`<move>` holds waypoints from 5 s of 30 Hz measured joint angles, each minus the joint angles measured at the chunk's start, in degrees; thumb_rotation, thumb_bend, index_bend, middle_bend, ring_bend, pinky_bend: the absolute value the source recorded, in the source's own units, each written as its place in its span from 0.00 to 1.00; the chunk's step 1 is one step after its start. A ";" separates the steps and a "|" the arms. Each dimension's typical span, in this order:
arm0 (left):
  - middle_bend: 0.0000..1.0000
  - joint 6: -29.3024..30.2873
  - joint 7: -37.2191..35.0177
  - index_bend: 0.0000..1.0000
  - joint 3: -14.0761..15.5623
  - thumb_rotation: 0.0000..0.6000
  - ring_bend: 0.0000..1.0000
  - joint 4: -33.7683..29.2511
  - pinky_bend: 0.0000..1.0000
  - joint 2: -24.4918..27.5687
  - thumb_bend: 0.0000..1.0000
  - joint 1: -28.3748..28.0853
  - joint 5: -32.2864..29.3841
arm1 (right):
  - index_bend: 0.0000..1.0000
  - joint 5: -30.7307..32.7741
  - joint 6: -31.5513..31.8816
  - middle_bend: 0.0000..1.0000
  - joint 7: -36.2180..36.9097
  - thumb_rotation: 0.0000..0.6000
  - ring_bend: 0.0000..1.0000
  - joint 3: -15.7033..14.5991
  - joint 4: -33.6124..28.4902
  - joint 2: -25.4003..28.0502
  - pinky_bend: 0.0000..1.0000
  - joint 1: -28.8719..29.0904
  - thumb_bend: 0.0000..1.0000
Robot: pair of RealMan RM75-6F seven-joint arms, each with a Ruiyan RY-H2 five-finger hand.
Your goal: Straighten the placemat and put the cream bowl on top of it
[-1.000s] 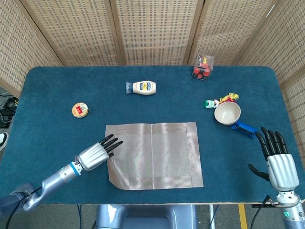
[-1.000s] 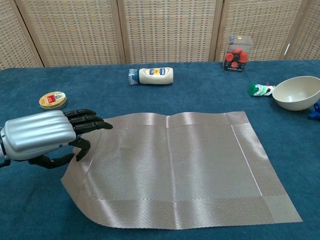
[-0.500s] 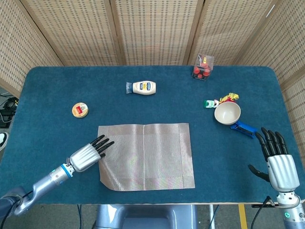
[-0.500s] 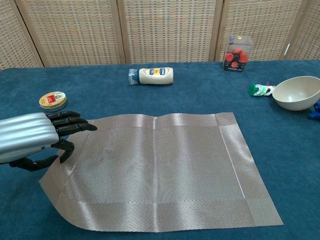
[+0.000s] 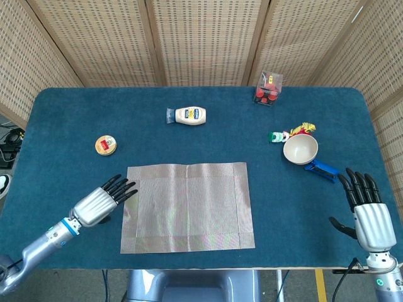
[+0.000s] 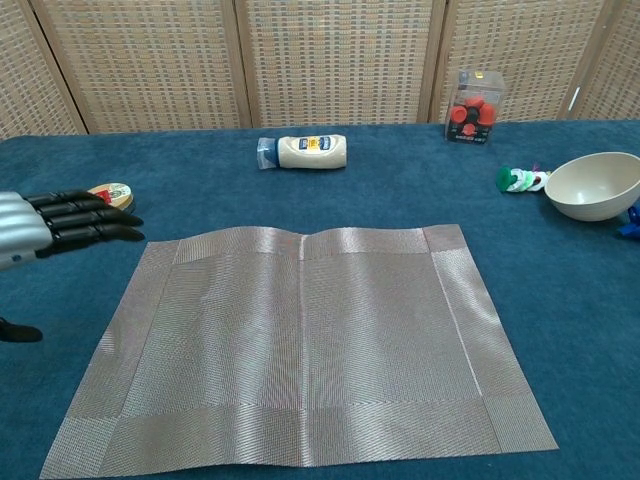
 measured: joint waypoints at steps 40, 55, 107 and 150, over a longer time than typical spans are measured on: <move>0.00 9.76 13.10 0.00 -14.28 1.00 0.00 -28.49 0.00 12.12 0.00 14.85 -22.74 | 0.40 22.53 -44.94 0.00 -26.47 1.00 0.00 7.28 38.64 -20.85 0.00 28.94 0.19; 0.00 8.60 10.64 0.00 -15.47 1.00 0.00 -27.80 0.00 12.27 0.00 15.25 -22.32 | 0.72 17.94 -43.45 0.00 -15.77 1.00 0.00 5.17 50.77 -27.48 0.00 31.21 0.49; 0.00 3.83 -1.86 0.00 -17.72 1.00 0.00 -27.16 0.00 16.46 0.00 16.13 -20.80 | 0.73 20.40 -48.73 0.00 -41.83 1.00 0.00 7.21 11.48 -32.31 0.00 52.72 0.49; 0.00 10.67 -0.23 0.00 -15.13 1.00 0.00 -27.85 0.00 15.50 0.00 21.39 -14.90 | 0.00 10.01 -15.23 0.00 -24.64 1.00 0.00 -2.86 -4.56 0.82 0.00 26.18 0.00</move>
